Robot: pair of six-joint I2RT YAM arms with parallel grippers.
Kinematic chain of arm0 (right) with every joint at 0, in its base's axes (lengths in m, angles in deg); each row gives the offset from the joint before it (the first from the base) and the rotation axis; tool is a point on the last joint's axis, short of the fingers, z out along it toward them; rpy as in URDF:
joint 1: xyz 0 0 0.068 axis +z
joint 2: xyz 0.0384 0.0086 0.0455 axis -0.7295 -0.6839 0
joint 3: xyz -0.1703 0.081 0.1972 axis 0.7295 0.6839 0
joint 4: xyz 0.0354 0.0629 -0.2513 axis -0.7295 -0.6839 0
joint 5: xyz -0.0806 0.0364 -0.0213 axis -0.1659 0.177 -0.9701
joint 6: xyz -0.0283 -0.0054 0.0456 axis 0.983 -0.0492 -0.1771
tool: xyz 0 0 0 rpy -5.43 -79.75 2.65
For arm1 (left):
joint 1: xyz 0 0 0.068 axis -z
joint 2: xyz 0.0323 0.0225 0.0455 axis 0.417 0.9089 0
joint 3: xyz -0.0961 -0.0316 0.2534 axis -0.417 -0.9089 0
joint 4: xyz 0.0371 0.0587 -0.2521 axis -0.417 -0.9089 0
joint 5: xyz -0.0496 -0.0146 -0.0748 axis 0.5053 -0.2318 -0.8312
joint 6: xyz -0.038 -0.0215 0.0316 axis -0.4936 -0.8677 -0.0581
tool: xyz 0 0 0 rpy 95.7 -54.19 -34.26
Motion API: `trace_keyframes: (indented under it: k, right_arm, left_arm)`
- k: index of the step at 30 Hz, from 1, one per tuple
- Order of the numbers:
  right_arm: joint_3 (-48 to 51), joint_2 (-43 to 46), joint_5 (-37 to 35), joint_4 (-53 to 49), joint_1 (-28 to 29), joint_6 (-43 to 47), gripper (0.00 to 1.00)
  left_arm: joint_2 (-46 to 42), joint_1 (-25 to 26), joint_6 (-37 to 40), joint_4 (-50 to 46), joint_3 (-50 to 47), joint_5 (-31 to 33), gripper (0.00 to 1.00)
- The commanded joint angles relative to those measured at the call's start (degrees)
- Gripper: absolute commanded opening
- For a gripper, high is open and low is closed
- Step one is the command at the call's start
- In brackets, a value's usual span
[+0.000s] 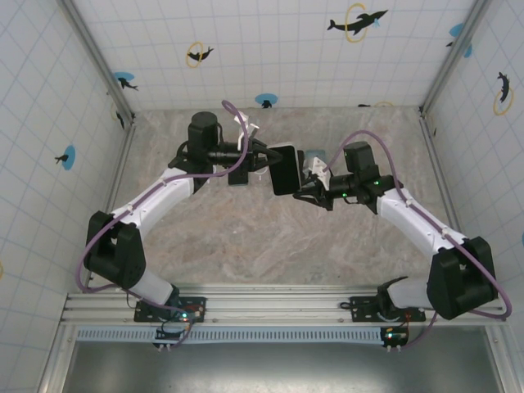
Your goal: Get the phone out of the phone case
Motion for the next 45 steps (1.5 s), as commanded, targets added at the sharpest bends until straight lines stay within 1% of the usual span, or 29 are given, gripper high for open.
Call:
trace_keyframes:
  k: [1,6,12,15,22,27,28,29,37,45]
  right_arm:
    - [-2.3,-1.0,1.1,0.8,0.5,0.3,0.23]
    - [-3.0,-1.5,0.3,1.8,0.5,0.9,0.15]
    - [-3.8,-1.7,-1.9,3.8,0.5,2.2,0.12]
    - [-3.6,-1.1,-5.3,7.2,0.5,2.8,0.12]
    - [-4.2,-0.7,-10.3,15.6,0.5,3.3,0.11]
    - [-7.1,-1.6,-14.2,14.1,1.5,9.3,0.11]
    - [-7.3,-1.6,-14.8,14.1,1.7,10.0,0.11]
    - [-7.5,-1.5,-15.4,14.2,1.9,10.7,0.11]
    - [-5.6,0.5,-21.7,18.9,3.3,14.5,0.11]
    - [-4.8,0.9,-20.5,22.3,3.5,11.3,0.12]
  left_arm:
    - [-2.3,-0.4,1.0,1.7,-0.2,-2.3,0.09]
    - [-1.8,-0.4,-0.6,0.9,0.2,-4.0,0.05]
    - [-2.3,-0.4,-0.7,-1.0,-0.2,-5.7,0.04]
    - [-2.3,-0.4,-2.2,-1.3,-0.7,-7.1,0.0]
    - [-3.7,0.4,-4.0,-2.3,-2.6,-8.4,0.0]
    - [-3.9,1.5,-4.5,-2.4,-2.8,-9.4,0.0]
    - [-4.0,1.6,-6.3,-2.4,-2.9,-9.4,0.0]
    - [-4.0,1.7,-6.5,-2.4,-3.0,-9.4,0.0]
    - [-3.7,1.8,-8.2,-1.8,-2.8,-10.6,0.0]
    - [-3.0,1.9,-8.7,-1.1,-3.0,-10.9,0.0]
